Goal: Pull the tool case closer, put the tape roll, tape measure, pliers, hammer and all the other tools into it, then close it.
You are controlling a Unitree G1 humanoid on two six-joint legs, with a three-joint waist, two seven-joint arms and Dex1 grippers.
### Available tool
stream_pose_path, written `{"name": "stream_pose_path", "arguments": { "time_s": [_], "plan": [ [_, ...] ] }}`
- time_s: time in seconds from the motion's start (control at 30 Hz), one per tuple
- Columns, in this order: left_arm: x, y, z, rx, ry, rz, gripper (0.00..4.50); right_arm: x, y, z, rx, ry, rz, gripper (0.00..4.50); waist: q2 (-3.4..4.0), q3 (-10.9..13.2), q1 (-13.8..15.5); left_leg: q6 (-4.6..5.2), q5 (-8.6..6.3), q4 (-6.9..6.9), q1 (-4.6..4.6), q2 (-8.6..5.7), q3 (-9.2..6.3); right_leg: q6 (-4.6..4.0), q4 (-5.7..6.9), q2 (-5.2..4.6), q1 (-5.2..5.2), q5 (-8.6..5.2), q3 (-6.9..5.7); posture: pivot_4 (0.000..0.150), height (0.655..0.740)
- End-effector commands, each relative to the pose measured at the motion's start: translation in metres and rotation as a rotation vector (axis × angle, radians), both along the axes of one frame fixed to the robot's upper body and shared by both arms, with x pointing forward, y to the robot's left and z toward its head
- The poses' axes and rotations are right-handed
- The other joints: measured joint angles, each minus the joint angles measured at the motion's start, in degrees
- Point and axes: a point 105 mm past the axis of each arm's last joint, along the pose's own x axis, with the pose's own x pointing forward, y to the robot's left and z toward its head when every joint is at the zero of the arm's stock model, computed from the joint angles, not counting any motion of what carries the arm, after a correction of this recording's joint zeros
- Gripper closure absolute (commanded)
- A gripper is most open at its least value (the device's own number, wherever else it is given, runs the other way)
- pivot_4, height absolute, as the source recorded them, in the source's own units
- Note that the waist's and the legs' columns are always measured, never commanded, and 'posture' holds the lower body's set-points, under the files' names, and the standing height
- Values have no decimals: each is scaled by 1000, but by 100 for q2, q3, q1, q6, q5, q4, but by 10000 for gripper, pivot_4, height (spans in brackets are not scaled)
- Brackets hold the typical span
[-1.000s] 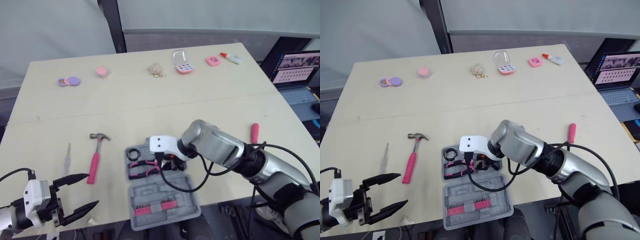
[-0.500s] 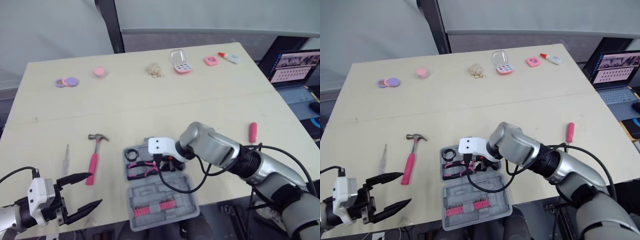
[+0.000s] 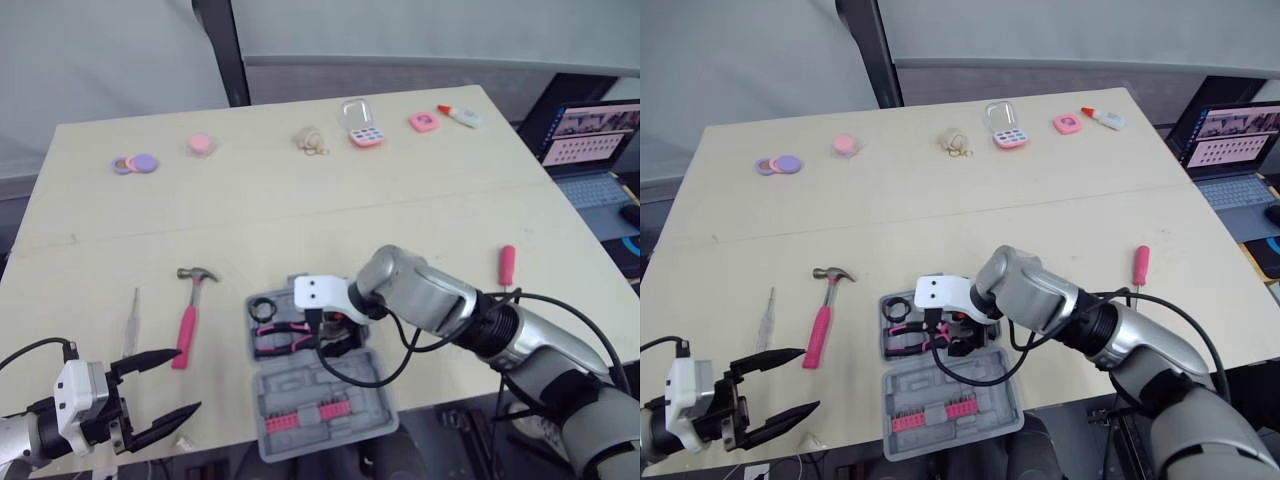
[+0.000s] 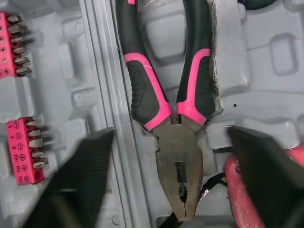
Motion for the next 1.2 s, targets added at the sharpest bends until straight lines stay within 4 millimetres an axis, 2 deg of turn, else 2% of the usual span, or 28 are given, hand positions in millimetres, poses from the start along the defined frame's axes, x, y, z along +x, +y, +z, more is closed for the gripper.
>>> {"name": "stream_pose_path", "arguments": {
  "time_s": [0.03, 0.17, 0.27, 0.3, 0.37, 0.5, 0.6, 0.87, 1.2],
  "plan": [
    [-3, 4, -3, 1, -14, -8, 0, 1, 2, 22, 73, -28, 2, 887, -1, 0, 1, 0, 0, 1, 0, -1, 0, 0, 0, -1, 0, 0, 0, 1500, 7400],
    [-4, 7, -6, 4, -17, -10, 0, 1, -1, 32, 165, -13, -37, 887, -5, -3, 16, 0, 0, 4, 0, 0, 0, -1, 1, -1, 1, 0, -1, 1500, 7400],
    [-5, 9, -8, 4, -17, -12, 0, 2, -7, 33, 256, -8, -55, 887, -13, -7, 34, 0, 0, 6, 0, 0, -2, -1, 4, -1, 3, 1, -2, 1500, 7400],
    [-5, 9, -8, 3, -17, -13, 0, 2, -9, 32, 294, 6, -71, 3254, -14, -8, 38, 0, 0, 8, 0, -1, 0, -2, 4, -2, 3, 1, -2, 1500, 7400],
    [-5, 10, -8, 3, -17, -14, 0, 2, -12, 30, 355, 10, -95, 8551, -16, -9, 39, 0, 0, 9, 0, -1, 0, -2, 6, -2, 5, 1, -3, 1500, 7400],
    [-4, 10, -10, 3, -20, -18, 0, -1, -17, 20, 442, 24, -114, 28947, -17, -9, 36, 0, 0, 10, 2, 0, 5, -2, 8, -1, 4, 1, -4, 1500, 7400],
    [-3, 10, -10, 2, -22, -27, 0, -6, -10, 22, 602, 31, -100, 44240, -18, -10, 36, 0, 0, 10, 4, 1, 7, -2, 12, -1, 4, 1, -5, 1500, 7400],
    [2, 9, -10, 7, -27, -46, 0, -16, -14, 0, 643, 112, -105, 44743, -22, -13, 45, 0, 0, 12, 7, 0, 8, -2, 12, -1, 7, 1, -7, 1500, 7400],
    [6, 6, -5, 13, -26, -55, 0, -10, -6, -13, 681, 101, -112, 44743, -22, -13, 31, 0, 0, 13, 8, 2, 8, -2, 14, 0, 8, 1, -7, 1500, 7400]
  ]
}}
